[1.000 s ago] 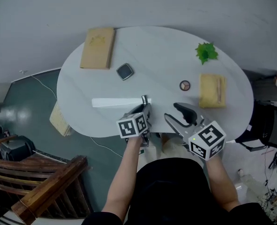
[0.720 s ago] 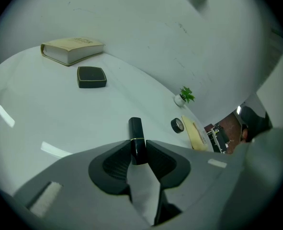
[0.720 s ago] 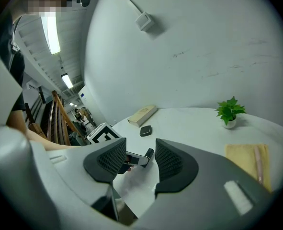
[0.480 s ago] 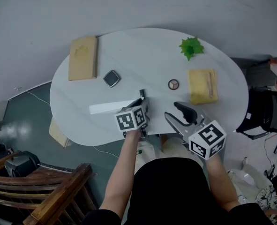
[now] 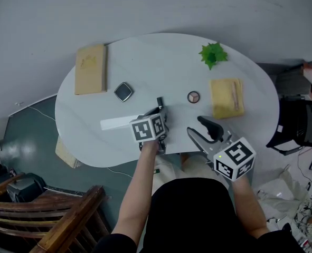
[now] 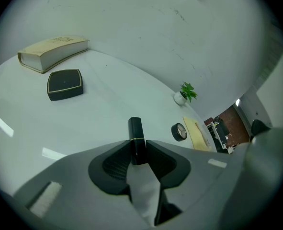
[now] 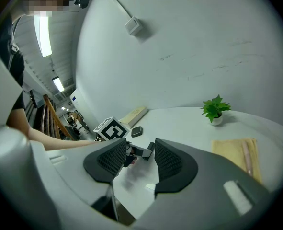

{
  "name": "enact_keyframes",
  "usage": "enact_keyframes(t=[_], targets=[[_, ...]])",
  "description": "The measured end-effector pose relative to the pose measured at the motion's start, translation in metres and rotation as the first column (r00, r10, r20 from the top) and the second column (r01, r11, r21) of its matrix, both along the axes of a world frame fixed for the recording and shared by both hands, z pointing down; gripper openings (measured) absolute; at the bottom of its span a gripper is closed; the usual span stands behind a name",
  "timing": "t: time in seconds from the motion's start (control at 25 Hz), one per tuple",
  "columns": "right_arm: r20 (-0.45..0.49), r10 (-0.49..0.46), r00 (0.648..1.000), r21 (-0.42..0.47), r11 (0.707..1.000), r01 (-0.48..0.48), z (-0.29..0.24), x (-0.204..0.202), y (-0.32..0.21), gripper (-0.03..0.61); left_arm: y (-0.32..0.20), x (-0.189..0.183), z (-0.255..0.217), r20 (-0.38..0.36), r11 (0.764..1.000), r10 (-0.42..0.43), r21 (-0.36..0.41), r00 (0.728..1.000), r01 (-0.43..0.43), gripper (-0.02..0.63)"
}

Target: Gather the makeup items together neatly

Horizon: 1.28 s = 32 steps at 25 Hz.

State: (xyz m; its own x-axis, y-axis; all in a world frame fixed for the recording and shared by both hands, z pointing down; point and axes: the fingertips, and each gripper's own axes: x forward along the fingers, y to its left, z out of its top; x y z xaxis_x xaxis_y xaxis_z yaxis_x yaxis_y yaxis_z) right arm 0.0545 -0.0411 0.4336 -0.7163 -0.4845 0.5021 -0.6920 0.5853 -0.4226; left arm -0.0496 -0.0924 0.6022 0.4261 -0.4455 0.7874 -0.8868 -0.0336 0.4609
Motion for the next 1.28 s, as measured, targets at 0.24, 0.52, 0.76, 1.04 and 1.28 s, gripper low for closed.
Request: enact_keyframes(t=[0.24, 0.52, 0.76, 1.04, 1.28], targets=[[0.005, -0.001, 1.0, -0.001, 1.0, 0.001, 0.0, -0.003, -0.002, 0.188, -0.002, 0.0, -0.001, -0.001, 1.0, 0.013, 0.008, 1.0, -0.013, 0.1], [0.014, 0.0, 1.0, 0.005, 1.0, 0.0, -0.001, -0.004, -0.003, 0.187, -0.004, 0.0, -0.002, -0.008, 1.0, 0.015, 0.022, 1.0, -0.015, 0.107], [0.011, 0.002, 1.0, 0.003, 1.0, -0.002, 0.0, -0.003, -0.001, 0.188, -0.003, 0.004, -0.003, -0.002, 0.999, 0.046, 0.029, 0.999, -0.046, 0.143], [-0.003, 0.005, 1.0, 0.009, 1.0, -0.005, -0.001, -0.001, 0.0, 0.188, -0.001, 0.0, -0.008, 0.007, 0.998, 0.04, 0.037, 0.999, -0.04, 0.152], [-0.041, 0.005, 0.999, 0.037, 0.999, -0.004, 0.003, 0.004, -0.008, 0.189, 0.001, -0.006, -0.024, 0.002, 0.997, 0.041, 0.072, 0.999, -0.041, 0.152]])
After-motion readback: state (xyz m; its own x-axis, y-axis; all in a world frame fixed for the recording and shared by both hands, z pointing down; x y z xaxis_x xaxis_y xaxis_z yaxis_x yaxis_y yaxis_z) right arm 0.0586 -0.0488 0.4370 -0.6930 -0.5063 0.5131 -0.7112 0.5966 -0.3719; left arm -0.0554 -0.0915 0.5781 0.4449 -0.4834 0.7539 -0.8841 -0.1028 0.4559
